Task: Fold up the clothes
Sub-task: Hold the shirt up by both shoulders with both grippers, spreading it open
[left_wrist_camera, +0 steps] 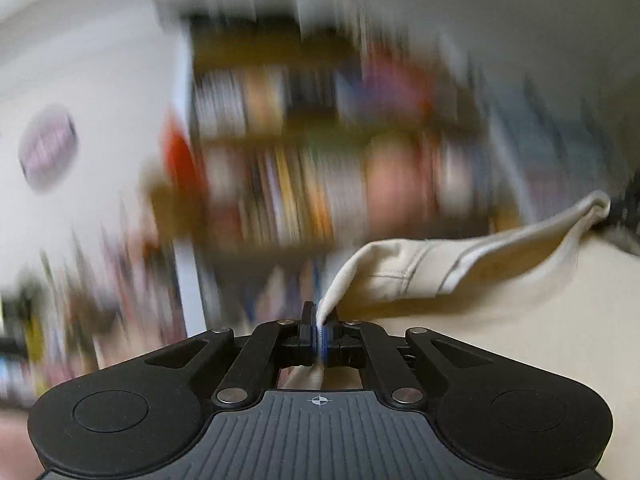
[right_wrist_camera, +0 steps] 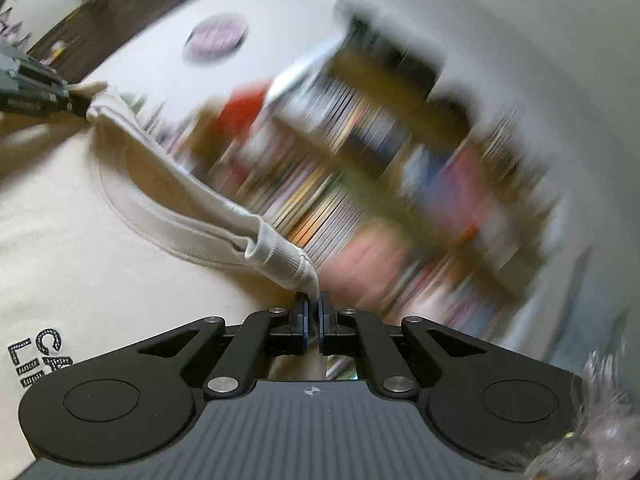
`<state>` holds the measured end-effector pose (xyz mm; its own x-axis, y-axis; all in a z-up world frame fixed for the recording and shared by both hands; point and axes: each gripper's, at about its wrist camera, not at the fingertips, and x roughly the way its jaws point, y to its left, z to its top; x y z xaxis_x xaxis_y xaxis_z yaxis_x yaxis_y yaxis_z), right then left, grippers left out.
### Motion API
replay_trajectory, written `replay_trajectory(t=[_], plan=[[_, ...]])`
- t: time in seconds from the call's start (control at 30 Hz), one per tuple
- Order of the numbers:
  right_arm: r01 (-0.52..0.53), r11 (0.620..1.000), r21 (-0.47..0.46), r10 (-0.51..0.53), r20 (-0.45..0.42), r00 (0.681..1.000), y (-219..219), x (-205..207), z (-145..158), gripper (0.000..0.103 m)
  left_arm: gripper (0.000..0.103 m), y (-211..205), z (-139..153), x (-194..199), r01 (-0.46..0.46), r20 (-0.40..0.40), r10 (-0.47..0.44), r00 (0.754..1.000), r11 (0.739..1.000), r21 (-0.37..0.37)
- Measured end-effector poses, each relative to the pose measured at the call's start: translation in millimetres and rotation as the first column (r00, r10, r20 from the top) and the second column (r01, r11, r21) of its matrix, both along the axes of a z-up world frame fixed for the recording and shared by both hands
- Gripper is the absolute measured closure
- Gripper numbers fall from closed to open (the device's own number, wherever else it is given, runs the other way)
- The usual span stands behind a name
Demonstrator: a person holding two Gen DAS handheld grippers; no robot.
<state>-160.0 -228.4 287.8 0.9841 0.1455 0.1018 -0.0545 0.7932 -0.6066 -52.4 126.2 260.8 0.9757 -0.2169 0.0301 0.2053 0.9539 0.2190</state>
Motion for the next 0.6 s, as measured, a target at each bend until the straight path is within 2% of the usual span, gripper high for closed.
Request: replay_trajectory(t=[0.07, 0.1, 0.17, 0.27, 0.37, 0.6], plan=[[-0.018, 1.0, 0.025, 0.023, -0.197, 0.98, -2.8, 64.2, -42.2, 0.099, 0.1, -5.5, -44.9, 50.8, -0.015, -0.174, 0.023, 0.985, 0.999, 0.048], [-0.021, 0.999, 0.036, 0.031, -0.293, 0.956, -4.6, 95.7, -66.6, 0.099, 0.1, -8.2, -66.3, 72.1, -0.018, -0.243, 0.035, 0.969, 0.997, 0.071], [-0.018, 0.999, 0.045, 0.036, -0.446, 0.894, -2.0, 147.8, -121.5, 0.099, 0.1, -13.6, -109.0, 114.6, -0.02, -0.377, 0.063, 0.924, 0.993, 0.116], [-0.004, 1.0, 0.027, 0.019, -0.585, 0.811, -1.7, 220.3, -190.4, 0.099, 0.1, -26.1, -152.9, 165.8, -0.009, -0.512, 0.092, 0.854, 0.987, 0.163], [0.003, 0.999, 0.054, 0.034, -0.666, 0.745, -6.1, 283.6, -227.3, 0.099, 0.1, -30.7, -168.5, 193.3, -0.037, -0.547, 0.125, 0.827, 0.985, 0.168], [-0.037, 0.999, 0.04, 0.054, -0.728, 0.684, 2.2, 363.7, -262.9, 0.099, 0.1, -40.2, -197.5, 252.2, -0.115, -0.602, 0.2, 0.773, 0.977, 0.177]])
